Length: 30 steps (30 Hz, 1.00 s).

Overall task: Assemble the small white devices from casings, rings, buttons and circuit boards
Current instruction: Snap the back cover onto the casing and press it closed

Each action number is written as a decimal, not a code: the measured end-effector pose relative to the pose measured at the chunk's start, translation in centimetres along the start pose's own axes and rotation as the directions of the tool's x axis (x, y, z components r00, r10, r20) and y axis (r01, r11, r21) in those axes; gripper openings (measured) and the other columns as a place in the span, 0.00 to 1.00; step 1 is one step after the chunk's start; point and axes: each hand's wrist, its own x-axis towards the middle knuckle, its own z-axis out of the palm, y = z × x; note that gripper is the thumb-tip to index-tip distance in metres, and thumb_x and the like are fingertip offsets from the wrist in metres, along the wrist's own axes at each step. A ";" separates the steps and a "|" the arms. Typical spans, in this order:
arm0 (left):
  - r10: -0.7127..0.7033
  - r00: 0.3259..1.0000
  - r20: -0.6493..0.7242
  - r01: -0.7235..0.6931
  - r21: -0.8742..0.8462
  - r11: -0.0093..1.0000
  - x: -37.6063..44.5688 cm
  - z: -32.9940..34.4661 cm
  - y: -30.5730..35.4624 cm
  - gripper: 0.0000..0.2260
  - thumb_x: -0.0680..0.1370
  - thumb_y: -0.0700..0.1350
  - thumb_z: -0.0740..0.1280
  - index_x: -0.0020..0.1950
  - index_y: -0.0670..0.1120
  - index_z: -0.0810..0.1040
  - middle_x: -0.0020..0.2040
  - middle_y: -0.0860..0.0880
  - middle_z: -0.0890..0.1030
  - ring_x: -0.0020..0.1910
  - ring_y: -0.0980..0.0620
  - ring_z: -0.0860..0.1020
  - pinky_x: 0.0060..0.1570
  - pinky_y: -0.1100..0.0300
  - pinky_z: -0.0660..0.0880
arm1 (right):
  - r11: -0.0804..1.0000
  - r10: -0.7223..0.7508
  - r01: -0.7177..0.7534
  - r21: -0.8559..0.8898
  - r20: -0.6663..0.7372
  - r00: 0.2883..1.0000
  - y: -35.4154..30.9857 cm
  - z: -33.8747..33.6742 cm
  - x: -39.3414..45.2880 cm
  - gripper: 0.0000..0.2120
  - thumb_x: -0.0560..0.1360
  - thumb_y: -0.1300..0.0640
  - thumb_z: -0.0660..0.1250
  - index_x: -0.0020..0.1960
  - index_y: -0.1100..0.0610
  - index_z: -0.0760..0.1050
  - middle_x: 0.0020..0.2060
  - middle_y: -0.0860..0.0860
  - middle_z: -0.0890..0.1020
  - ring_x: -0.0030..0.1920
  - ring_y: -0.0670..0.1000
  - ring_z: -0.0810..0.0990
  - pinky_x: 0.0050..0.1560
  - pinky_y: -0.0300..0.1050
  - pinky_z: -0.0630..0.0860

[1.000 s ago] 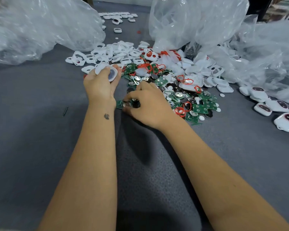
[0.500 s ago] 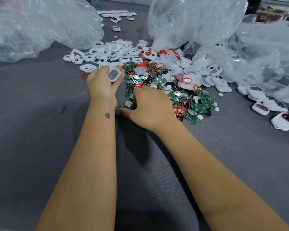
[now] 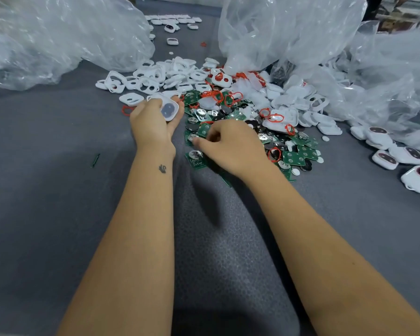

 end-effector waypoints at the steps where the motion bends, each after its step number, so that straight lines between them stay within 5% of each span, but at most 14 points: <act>1: 0.001 1.000 -0.006 -0.001 0.004 1.000 0.1 0.1 0.0 0.08 0.78 0.30 0.58 0.44 0.39 0.75 0.51 0.36 0.77 0.57 0.35 0.79 0.41 0.54 0.82 | 0.997 0.007 -0.008 -0.072 -0.022 1.000 -0.4 0.5 0.3 0.24 0.71 0.37 0.67 0.32 0.58 0.73 0.29 0.52 0.76 0.36 0.55 0.75 0.37 0.47 0.71; 3: 0.000 1.000 -0.012 0.000 -0.008 1.000 0.1 0.2 0.0 0.09 0.78 0.30 0.57 0.44 0.39 0.74 0.51 0.36 0.76 0.56 0.34 0.79 0.41 0.54 0.82 | 0.982 -0.007 -0.007 -0.190 -0.072 0.997 -1.1 1.1 0.9 0.27 0.68 0.32 0.66 0.31 0.55 0.64 0.30 0.50 0.71 0.38 0.55 0.71 0.39 0.47 0.65; 5: 0.002 1.000 -0.012 -0.002 -0.005 1.000 0.2 0.2 0.0 0.09 0.78 0.30 0.58 0.43 0.39 0.74 0.51 0.36 0.76 0.51 0.36 0.79 0.41 0.53 0.83 | 0.979 0.001 -0.012 -0.202 -0.054 0.999 -1.6 1.5 1.4 0.24 0.68 0.34 0.68 0.38 0.55 0.70 0.39 0.52 0.78 0.46 0.57 0.76 0.46 0.49 0.70; 9: 0.001 1.000 -0.008 -0.001 0.025 1.000 0.0 0.1 0.0 0.09 0.79 0.31 0.57 0.43 0.38 0.74 0.48 0.37 0.77 0.46 0.39 0.79 0.43 0.52 0.83 | 0.998 0.016 -0.011 -0.060 0.086 0.996 -1.3 0.7 2.0 0.08 0.70 0.53 0.70 0.47 0.54 0.81 0.45 0.53 0.83 0.53 0.58 0.78 0.53 0.51 0.77; 11: 0.006 1.000 -0.005 -0.006 0.001 1.000 0.0 0.1 0.1 0.09 0.79 0.30 0.57 0.42 0.38 0.74 0.45 0.38 0.78 0.47 0.39 0.79 0.44 0.51 0.83 | 0.999 -0.021 0.015 0.040 0.155 0.988 -0.6 0.0 2.0 0.14 0.70 0.64 0.67 0.53 0.52 0.83 0.50 0.51 0.84 0.54 0.54 0.79 0.56 0.45 0.76; 14: 0.006 1.000 -0.005 -0.006 -0.001 1.000 -0.1 0.1 0.1 0.09 0.79 0.30 0.57 0.43 0.38 0.74 0.48 0.37 0.77 0.49 0.38 0.79 0.46 0.50 0.82 | 0.974 -0.050 0.014 0.225 0.157 0.986 0.5 -0.9 1.2 0.24 0.69 0.74 0.60 0.57 0.54 0.82 0.51 0.47 0.82 0.45 0.41 0.75 0.43 0.21 0.68; 18: 0.003 1.000 -0.005 -0.003 0.015 1.000 -0.2 0.1 0.1 0.08 0.79 0.31 0.57 0.44 0.38 0.74 0.48 0.37 0.78 0.47 0.40 0.79 0.46 0.51 0.82 | 0.932 0.039 -0.032 0.360 -0.013 0.999 1.4 -1.8 0.6 0.26 0.67 0.77 0.54 0.52 0.55 0.82 0.45 0.47 0.80 0.42 0.42 0.74 0.39 0.27 0.69; 23: 0.013 1.000 0.002 -0.013 0.041 0.999 -0.2 0.2 0.0 0.09 0.79 0.31 0.57 0.43 0.38 0.74 0.43 0.39 0.78 0.45 0.41 0.80 0.46 0.51 0.82 | 0.973 0.142 -0.133 0.186 -0.038 0.989 1.5 -1.8 0.5 0.09 0.71 0.61 0.62 0.31 0.56 0.73 0.27 0.50 0.75 0.31 0.51 0.73 0.32 0.42 0.70; 27: 0.025 1.000 0.010 -0.025 0.080 0.996 -0.2 0.4 -0.3 0.09 0.79 0.31 0.56 0.44 0.37 0.74 0.42 0.38 0.78 0.45 0.42 0.81 0.46 0.52 0.82 | 0.976 0.114 -0.131 -0.176 -0.103 0.988 -0.3 0.0 0.3 0.30 0.68 0.30 0.63 0.27 0.55 0.62 0.26 0.49 0.68 0.28 0.52 0.68 0.30 0.42 0.58; 30: 0.027 0.999 0.022 -0.029 0.102 0.994 -0.5 0.5 -0.5 0.09 0.79 0.30 0.56 0.46 0.37 0.74 0.45 0.36 0.78 0.43 0.44 0.81 0.45 0.53 0.83 | 0.950 0.018 -0.060 -0.307 -0.136 0.991 -1.3 0.8 0.4 0.28 0.69 0.33 0.66 0.30 0.53 0.58 0.31 0.50 0.69 0.38 0.56 0.71 0.39 0.45 0.64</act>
